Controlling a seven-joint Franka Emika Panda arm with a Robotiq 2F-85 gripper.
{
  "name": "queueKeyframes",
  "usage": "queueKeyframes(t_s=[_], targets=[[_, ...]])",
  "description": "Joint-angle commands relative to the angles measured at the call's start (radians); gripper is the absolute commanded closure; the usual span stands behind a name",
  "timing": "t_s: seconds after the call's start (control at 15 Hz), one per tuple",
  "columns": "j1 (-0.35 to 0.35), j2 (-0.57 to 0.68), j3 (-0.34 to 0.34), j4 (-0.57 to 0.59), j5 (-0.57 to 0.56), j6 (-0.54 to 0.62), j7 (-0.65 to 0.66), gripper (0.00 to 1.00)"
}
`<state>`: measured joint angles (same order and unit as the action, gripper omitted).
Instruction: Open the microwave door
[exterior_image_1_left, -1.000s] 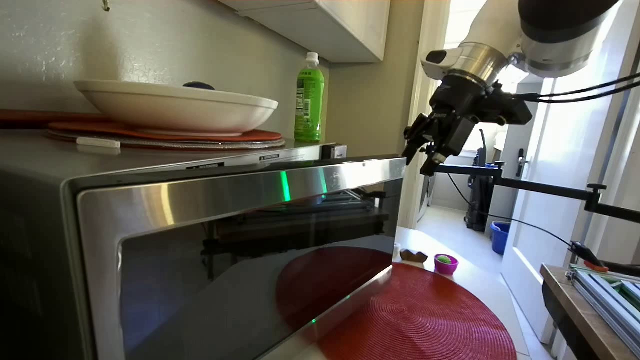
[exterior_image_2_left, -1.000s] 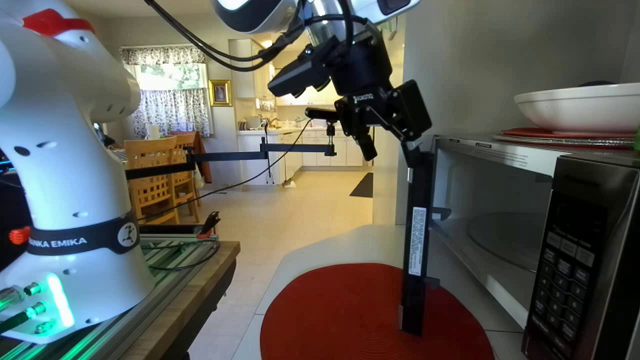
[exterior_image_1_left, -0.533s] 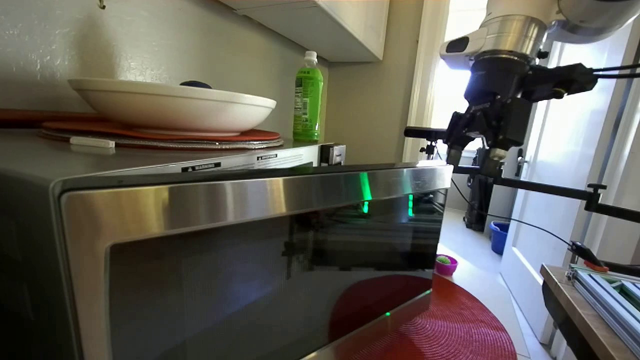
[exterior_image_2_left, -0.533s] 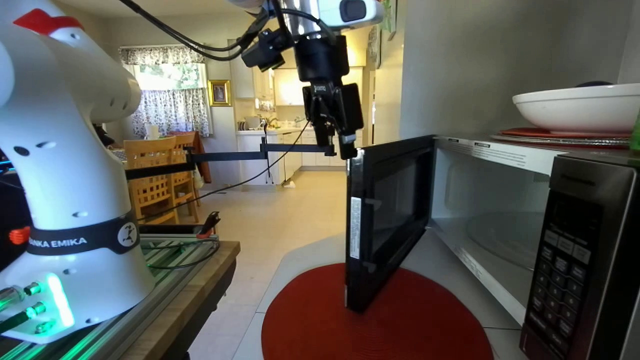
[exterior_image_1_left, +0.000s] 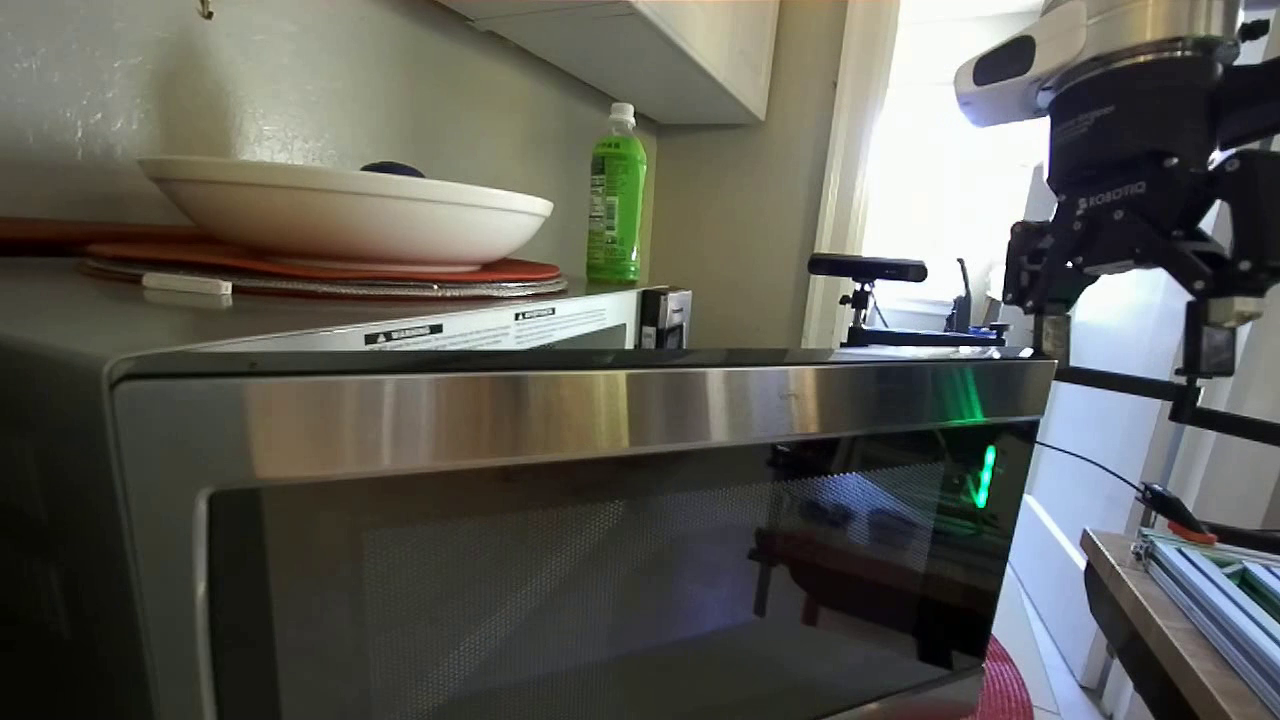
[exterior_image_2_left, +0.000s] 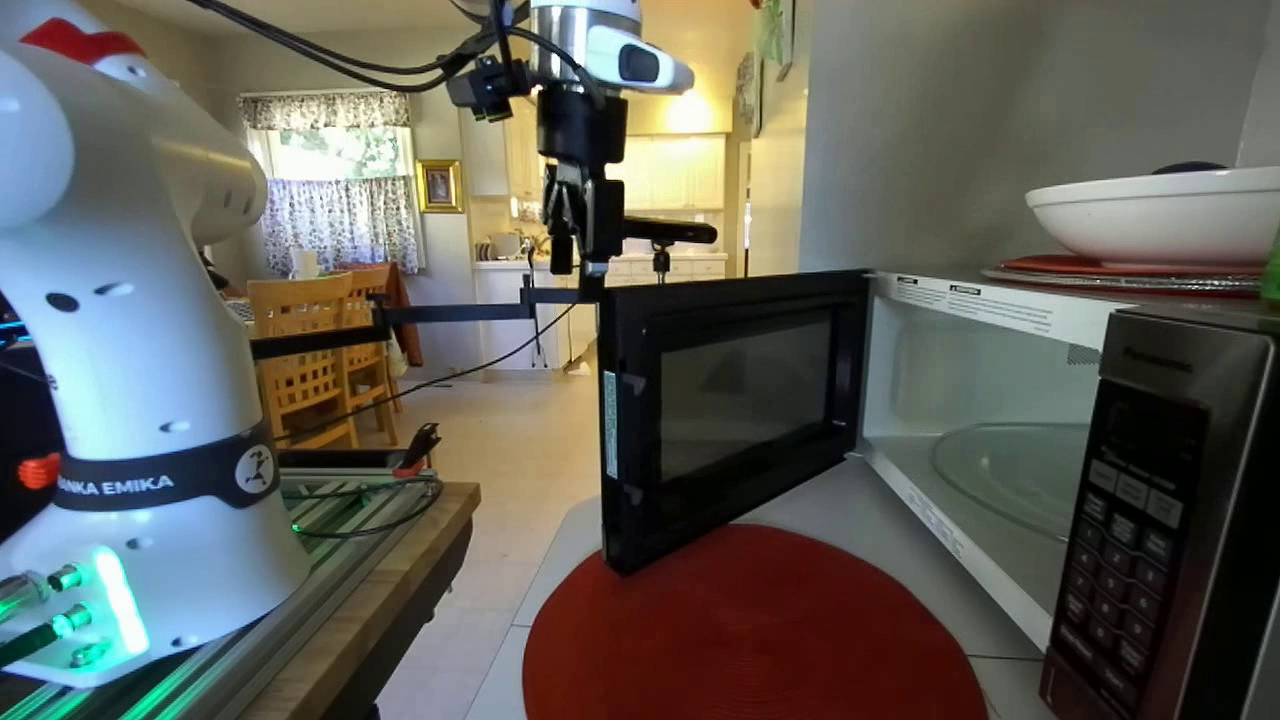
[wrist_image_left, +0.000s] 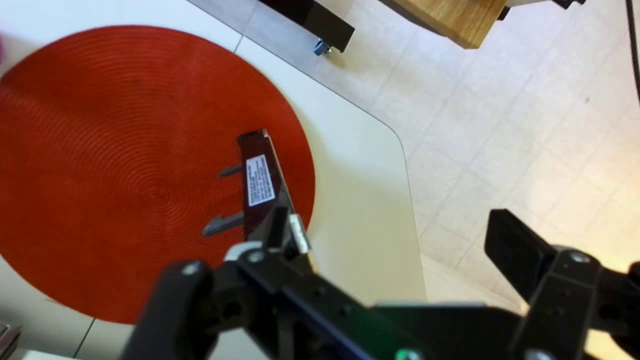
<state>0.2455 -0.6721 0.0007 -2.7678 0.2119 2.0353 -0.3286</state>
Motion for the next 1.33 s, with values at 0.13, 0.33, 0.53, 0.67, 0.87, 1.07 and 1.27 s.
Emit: queueKeyframes(t_s=[0.13,0.33,0.53,0.67,0.87,1.07,1.27], targets=[[0.07,-0.005,-0.017,0.203,0.029,-0.203,-0.12,0.0],[0.08,-0.016,-0.017,0.325,0.022,-0.268,-0.174,0.0],[0.056,0.007,0.012,0.365,-0.074,-0.321,-0.203,0.0],[0.039,0.025,0.035,0.333,-0.172,-0.316,-0.207,0.0],[0.012,0.062,0.069,0.268,-0.338,-0.211,-0.17,0.0],[-0.026,0.102,0.09,0.191,-0.476,0.001,-0.092,0.0],[-0.079,0.147,0.11,0.123,-0.592,0.186,0.032,0.0]])
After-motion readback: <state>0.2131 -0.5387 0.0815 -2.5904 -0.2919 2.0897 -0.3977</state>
